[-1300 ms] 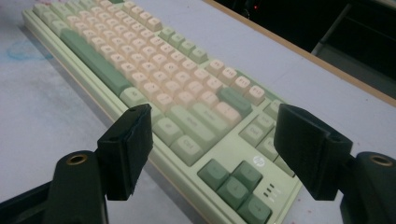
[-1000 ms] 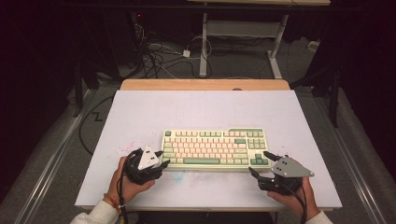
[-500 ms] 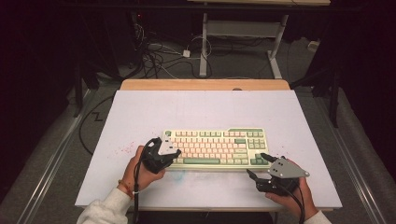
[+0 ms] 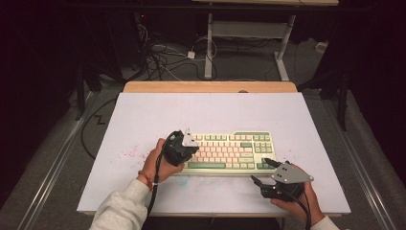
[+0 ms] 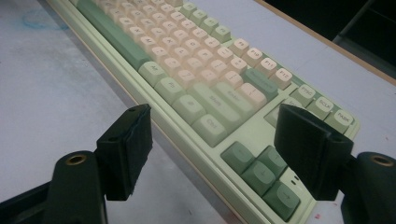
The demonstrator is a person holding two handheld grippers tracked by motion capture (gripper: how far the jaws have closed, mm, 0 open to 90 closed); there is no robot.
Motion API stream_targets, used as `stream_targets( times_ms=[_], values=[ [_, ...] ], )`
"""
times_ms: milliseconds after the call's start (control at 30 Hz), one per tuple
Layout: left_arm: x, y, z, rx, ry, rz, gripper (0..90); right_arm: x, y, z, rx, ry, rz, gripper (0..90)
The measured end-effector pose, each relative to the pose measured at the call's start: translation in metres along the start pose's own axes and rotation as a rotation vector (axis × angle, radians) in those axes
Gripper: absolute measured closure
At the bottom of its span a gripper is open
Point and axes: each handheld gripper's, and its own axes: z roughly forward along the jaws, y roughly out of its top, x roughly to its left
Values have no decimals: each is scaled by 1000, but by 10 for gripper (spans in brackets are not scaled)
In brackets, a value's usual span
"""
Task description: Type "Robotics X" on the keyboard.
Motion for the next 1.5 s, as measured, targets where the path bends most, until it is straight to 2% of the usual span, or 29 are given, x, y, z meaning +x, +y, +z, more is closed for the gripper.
stream_targets(
  times_ms=[67, 333, 833, 967, 1333, 1500],
  values=[
    [0, 4, 5, 9, 9, 4, 873, 1, 0, 0, 4, 1, -4, 280],
    [2, 14, 20, 36, -12, 8, 873, 0, -2, 1, 13, 8, -5, 280],
    [5, 16, 33, 82, -5, -1, 869, 2, -2, 5, 30, 20, -21, 282],
    [2, 18, 35, 96, -2, 14, 873, 3, -2, 5, 35, 20, -29, 288],
    [4, 17, 24, 29, 4, -9, 860, 1, -2, 3, 24, 8, -24, 290],
    [5, 15, 14, -10, 11, -8, 834, 0, -2, 2, 19, 5, -19, 292]
  ],
)
